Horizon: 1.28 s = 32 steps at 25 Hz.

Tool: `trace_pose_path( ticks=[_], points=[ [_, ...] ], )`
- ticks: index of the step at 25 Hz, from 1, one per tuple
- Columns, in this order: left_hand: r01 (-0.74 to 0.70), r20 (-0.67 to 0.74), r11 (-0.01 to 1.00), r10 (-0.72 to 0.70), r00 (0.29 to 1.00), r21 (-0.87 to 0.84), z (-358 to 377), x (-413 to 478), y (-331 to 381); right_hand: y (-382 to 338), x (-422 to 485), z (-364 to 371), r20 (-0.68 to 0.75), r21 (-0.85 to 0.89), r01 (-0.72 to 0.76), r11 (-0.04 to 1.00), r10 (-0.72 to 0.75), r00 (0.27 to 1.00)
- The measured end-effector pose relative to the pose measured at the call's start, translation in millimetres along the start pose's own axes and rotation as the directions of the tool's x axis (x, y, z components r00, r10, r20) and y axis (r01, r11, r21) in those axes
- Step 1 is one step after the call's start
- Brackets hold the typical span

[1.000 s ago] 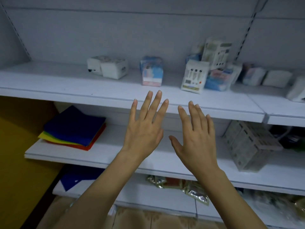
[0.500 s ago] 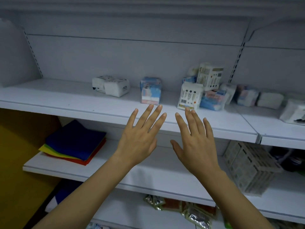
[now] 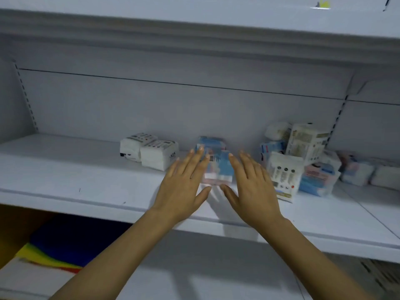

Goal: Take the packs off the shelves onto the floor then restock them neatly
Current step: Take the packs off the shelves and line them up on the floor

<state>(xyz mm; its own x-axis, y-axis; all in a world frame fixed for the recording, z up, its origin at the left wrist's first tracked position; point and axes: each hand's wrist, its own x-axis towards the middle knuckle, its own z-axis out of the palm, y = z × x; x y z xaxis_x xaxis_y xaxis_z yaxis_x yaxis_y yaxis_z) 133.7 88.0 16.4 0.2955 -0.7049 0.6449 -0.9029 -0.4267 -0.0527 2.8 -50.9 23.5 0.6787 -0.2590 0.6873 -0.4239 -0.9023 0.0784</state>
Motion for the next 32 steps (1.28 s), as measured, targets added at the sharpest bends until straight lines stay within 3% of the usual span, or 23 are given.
trace_pose_path(
  ticks=[3, 6, 8, 10, 13, 15, 18, 20, 21, 26, 32],
  points=[
    [0.013, 0.064, 0.987, -0.002, 0.998, -0.162, 22, 31, -26, -3, 37, 32, 0.17, 0.122, -0.151, 0.981, 0.13, 0.977],
    [-0.045, 0.048, 0.976, 0.057, 0.997, -0.215, 49, 54, -36, 3, 57, 62, 0.271, 0.221, -0.267, 0.938, 0.204, 0.941],
    [-0.101, 0.057, 0.962, 0.119, 0.991, -0.255, 68, 57, -42, 6, 56, 78, 0.311, 0.378, -0.361, 0.853, 0.25, 0.917],
    [-0.096, 0.094, 0.907, 0.147, 0.985, -0.411, 81, 50, -48, 4, 46, 91, 0.265, 0.573, -0.376, 0.728, 0.27, 0.926],
    [-0.024, 0.119, 0.824, 0.11, 0.987, -0.566, 84, 45, -55, 2, 41, 93, 0.165, 0.658, -0.298, 0.692, 0.254, 0.953],
    [0.137, 0.201, 0.723, 0.002, 0.98, -0.678, 86, 49, -56, 1, 42, 91, 0.054, 0.597, -0.186, 0.78, 0.193, 0.98],
    [0.341, 0.313, 0.359, -0.136, 0.94, -0.869, 84, 54, -56, -13, 44, 90, -0.168, 0.345, 0.066, 0.936, -0.007, 0.986],
    [0.356, 0.337, 0.096, -0.171, 0.926, -0.929, 78, 54, -52, -18, 45, 90, -0.232, 0.164, 0.191, 0.968, -0.15, 0.961],
    [0.357, 0.349, 0.012, -0.175, 0.921, -0.934, 74, 54, -50, -20, 45, 90, -0.229, 0.134, 0.229, 0.964, -0.195, 0.954],
    [0.408, 0.421, -0.105, -0.195, 0.886, -0.907, 69, 57, -49, -22, 39, 82, -0.179, 0.269, 0.32, 0.908, -0.279, 0.943],
    [0.455, 0.485, -0.171, -0.244, 0.84, -0.874, 77, 56, -56, -26, 40, 79, -0.255, 0.373, 0.358, 0.856, -0.276, 0.927]
  ],
)
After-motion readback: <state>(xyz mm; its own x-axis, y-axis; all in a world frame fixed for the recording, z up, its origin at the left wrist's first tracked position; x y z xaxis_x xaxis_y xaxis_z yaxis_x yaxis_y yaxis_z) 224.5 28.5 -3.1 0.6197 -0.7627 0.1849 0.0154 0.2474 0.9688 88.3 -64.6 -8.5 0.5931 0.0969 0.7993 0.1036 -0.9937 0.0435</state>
